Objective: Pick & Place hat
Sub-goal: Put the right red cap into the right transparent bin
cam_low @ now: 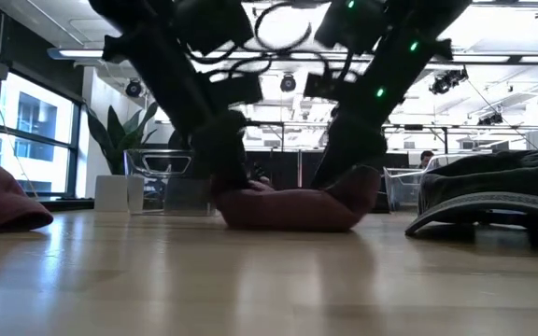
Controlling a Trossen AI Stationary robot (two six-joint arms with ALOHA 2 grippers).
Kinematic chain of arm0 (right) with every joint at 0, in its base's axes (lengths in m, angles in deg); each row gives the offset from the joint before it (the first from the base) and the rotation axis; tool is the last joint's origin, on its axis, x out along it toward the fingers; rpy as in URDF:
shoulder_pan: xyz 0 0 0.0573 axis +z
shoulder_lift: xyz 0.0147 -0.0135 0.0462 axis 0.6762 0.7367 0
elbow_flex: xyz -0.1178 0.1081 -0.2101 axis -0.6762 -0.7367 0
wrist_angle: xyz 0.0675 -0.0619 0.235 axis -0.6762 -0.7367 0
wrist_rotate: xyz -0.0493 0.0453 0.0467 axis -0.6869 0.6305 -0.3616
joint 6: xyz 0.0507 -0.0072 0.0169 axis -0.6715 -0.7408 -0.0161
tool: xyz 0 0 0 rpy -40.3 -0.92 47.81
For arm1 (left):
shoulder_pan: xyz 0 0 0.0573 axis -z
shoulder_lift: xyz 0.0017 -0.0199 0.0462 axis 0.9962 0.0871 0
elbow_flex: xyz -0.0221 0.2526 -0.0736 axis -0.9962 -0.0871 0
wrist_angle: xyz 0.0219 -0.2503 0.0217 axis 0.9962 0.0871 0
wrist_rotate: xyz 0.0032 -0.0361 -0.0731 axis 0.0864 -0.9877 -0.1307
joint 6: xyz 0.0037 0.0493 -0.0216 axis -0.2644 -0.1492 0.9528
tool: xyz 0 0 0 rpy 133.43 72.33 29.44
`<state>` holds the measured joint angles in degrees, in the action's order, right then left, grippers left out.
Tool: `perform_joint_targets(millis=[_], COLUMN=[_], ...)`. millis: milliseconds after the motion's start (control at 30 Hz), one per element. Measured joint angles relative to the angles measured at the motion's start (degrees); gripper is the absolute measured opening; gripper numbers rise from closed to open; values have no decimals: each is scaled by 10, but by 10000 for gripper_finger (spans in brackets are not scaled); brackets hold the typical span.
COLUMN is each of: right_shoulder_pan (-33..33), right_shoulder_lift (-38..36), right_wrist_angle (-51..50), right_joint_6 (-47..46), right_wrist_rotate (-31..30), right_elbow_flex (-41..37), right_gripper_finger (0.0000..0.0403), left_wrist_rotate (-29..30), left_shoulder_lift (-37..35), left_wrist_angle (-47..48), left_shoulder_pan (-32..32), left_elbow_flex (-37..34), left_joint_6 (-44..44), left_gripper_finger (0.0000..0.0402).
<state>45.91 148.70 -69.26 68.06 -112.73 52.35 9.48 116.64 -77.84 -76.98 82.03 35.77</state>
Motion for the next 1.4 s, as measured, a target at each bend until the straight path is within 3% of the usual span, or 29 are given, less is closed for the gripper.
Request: perform_joint_targets(millis=[133, 233, 400, 600, 767, 900, 1200, 1400], right_shoulder_pan=[18, 27, 19, 12, 39, 50, 32, -33], right_shoulder_lift=[-49, -54, 10, 63, 43, 0, -20, -18], right_wrist_angle=[-17, 25, 87, -18, -78, -62, -44, -34], right_joint_6=[-25, -34, -34, -19, -20, -30, -103, -122], right_wrist_rotate=[99, 173, 197, 236, 241, 226, 181, 220], right_elbow_flex=[0, 0, 2, 1, 0, 2, 1, -2], right_gripper_finger=[210, 195, 117, 9, 32, 31, 7, 84], left_wrist_rotate=[11, 14, 11, -4, 21, 18, -84, -93], left_shoulder_lift=[0, -4, -9, 4, 1, -24, -37, -5], left_wrist_angle=[27, 24, 13, 109, 149, 135, 68, 68], left_shoulder_pan=[-14, -15, -13, -13, -8, 5, 13, 14], left_elbow_flex=[0, 0, 1, 0, 0, 30, 50, 49], left_joint_6=[30, 32, 18, 10, 20, 19, -43, -45], left_gripper_finger=[131, 131, 131, 131, 131, 131, 131, 131])
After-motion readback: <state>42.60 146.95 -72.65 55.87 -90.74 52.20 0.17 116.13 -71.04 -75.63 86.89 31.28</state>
